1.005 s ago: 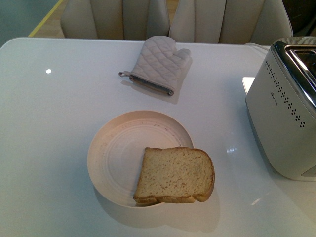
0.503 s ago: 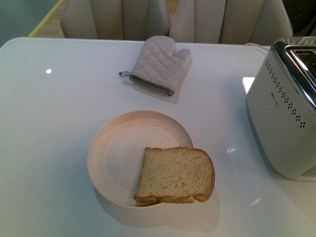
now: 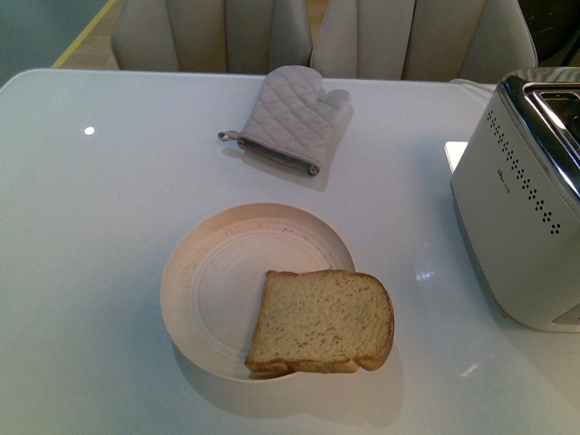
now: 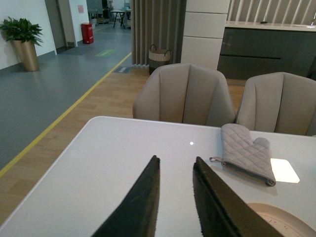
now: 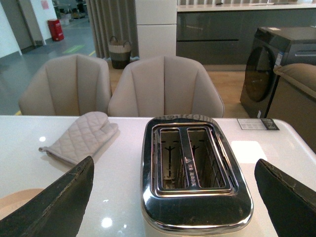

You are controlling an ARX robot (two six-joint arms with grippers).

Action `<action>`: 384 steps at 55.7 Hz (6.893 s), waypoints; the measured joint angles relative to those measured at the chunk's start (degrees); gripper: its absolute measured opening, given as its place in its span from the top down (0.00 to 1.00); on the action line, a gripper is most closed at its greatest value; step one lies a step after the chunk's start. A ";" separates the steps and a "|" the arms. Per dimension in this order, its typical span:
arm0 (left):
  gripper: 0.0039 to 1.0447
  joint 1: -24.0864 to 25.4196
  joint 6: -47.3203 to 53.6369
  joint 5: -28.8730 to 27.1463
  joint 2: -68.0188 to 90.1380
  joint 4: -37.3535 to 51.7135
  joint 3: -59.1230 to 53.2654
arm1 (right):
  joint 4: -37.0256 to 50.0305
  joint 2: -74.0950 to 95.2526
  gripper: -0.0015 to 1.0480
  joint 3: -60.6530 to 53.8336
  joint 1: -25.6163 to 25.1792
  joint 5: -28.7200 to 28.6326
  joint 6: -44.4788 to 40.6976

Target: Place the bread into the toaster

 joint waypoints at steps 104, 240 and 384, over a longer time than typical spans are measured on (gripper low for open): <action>0.07 0.00 0.11 -0.02 -0.09 -0.02 0.00 | 14.36 104.35 0.09 34.21 23.47 -8.66 50.47; 0.07 0.00 0.11 -0.02 -0.09 -0.02 0.00 | -19.65 79.76 0.96 72.11 7.02 3.98 -3.52; 0.07 0.00 0.11 -0.02 -0.09 0.00 0.00 | -17.00 87.21 0.38 53.88 2.29 10.95 -5.29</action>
